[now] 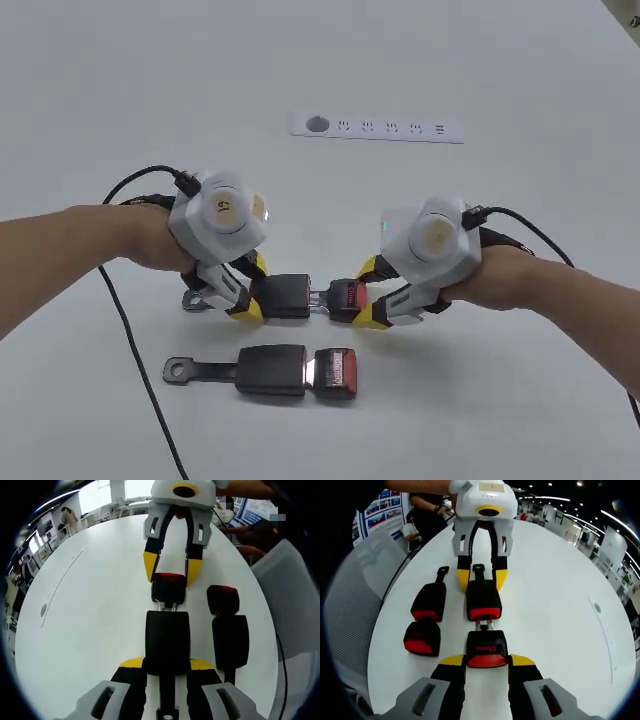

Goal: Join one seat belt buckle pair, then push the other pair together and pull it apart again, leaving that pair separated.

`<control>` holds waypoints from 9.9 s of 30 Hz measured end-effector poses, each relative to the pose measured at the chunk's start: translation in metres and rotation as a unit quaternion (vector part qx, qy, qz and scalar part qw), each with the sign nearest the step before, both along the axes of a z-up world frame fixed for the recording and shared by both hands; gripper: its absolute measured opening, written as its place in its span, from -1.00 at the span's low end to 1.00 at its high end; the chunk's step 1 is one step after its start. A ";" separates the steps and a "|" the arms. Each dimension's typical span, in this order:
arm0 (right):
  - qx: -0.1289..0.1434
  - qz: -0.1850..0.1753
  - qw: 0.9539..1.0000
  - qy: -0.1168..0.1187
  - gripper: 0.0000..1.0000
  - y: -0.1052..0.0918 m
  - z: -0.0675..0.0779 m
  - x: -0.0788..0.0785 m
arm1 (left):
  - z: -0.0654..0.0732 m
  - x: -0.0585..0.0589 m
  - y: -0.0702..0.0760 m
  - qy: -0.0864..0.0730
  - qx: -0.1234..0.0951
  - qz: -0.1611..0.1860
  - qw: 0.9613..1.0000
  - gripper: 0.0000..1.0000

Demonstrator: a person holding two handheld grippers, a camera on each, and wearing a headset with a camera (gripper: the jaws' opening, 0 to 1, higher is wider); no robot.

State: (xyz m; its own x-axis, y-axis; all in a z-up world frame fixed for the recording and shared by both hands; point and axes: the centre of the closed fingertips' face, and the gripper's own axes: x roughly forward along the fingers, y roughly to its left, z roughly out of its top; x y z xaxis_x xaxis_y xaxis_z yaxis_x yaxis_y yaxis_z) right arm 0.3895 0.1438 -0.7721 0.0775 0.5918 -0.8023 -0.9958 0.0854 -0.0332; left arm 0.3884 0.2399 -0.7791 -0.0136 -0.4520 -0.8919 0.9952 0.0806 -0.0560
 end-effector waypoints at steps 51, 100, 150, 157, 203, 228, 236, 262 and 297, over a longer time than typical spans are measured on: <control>-0.009 -0.002 1.000 0.004 -0.47 0.014 0.001 -0.001 | 0.000 0.000 -0.001 -0.008 -0.006 -0.006 1.000 -0.40; -0.034 0.009 0.999 0.000 -0.45 0.017 0.000 -0.001 | 0.001 -0.003 -0.003 -0.012 0.014 -0.019 1.000 -0.39; -0.045 0.008 0.999 0.014 -0.42 -0.024 0.000 -0.003 | 0.001 -0.003 -0.004 -0.009 0.036 -0.021 0.999 -0.37; -0.049 0.004 0.999 0.013 -0.42 -0.032 0.000 -0.004 | -0.001 -0.002 -0.003 -0.009 0.042 -0.023 0.999 -0.36; -0.063 -0.010 0.998 0.014 -0.39 -0.079 -0.004 0.004 | 0.001 -0.004 -0.004 -0.012 0.037 -0.018 0.999 -0.35; -0.069 -0.005 0.998 -0.012 -0.16 -0.088 0.002 0.004 | 0.003 0.000 0.004 -0.028 0.033 -0.001 0.999 -0.07; -0.065 -0.015 0.998 -0.014 -0.03 -0.099 0.005 -0.001 | 0.009 0.002 0.018 -0.026 0.015 0.039 0.999 -0.01; -0.010 -0.096 0.995 -0.035 0.38 -0.127 0.020 -0.025 | 0.033 -0.034 0.074 -0.018 -0.091 0.191 0.977 0.20; 0.178 -0.301 0.934 -0.072 0.98 -0.100 0.056 -0.076 | 0.057 -0.086 0.069 -0.145 -0.250 0.363 0.886 0.95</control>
